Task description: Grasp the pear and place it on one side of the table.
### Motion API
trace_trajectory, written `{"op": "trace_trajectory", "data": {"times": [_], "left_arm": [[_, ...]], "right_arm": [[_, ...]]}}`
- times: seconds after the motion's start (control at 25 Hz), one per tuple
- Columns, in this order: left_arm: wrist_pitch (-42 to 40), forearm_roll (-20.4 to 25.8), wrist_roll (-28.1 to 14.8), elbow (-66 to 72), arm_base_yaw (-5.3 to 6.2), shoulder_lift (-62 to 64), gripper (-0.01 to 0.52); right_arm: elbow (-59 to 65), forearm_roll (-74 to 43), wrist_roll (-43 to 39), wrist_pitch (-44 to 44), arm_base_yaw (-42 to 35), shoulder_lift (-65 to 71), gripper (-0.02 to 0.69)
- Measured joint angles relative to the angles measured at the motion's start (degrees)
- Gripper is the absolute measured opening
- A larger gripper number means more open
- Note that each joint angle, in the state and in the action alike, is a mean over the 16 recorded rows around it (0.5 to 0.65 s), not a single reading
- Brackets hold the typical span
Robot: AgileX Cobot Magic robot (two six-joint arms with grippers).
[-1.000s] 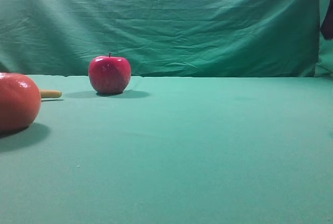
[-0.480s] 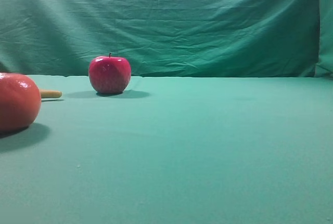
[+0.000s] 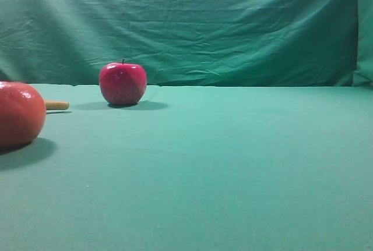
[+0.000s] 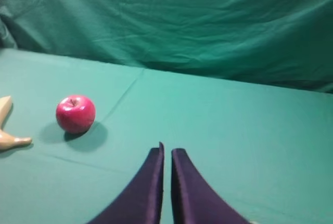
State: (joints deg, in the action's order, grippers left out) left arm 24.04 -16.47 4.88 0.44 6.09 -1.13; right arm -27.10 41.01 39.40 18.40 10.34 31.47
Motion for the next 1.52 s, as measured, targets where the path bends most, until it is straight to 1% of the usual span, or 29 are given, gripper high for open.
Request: {"op": "trace_trajectory", "data": {"times": [0.4, 0.72, 1.0, 1.28, 1.36, 1.52], "left_arm": [[0.00, 0.00, 0.00, 0.00, 0.00, 0.00, 0.000], [0.00, 0.00, 0.00, 0.00, 0.00, 0.00, 0.000], [0.00, 0.00, 0.00, 0.00, 0.00, 0.00, 0.000], [0.00, 0.00, 0.00, 0.00, 0.00, 0.00, 0.000], [0.00, 0.00, 0.00, 0.00, 0.00, 0.00, 0.000], [0.00, 0.00, 0.00, 0.00, 0.00, 0.00, 0.000]], "right_arm": [[14.35, -1.59, -5.85, -6.08, -1.79, -13.76, 0.048], [24.99, -5.61, -7.74, -7.85, -3.16, -25.31, 0.048], [28.22, -9.93, -7.79, -8.10, -4.26, -30.66, 0.048], [28.62, -12.96, -8.71, -6.48, -6.26, -31.93, 0.048], [28.62, -14.87, -10.92, -5.38, -6.93, -31.94, 0.048], [28.62, -20.54, -18.67, -2.61, -8.04, -31.97, 0.048]]}}
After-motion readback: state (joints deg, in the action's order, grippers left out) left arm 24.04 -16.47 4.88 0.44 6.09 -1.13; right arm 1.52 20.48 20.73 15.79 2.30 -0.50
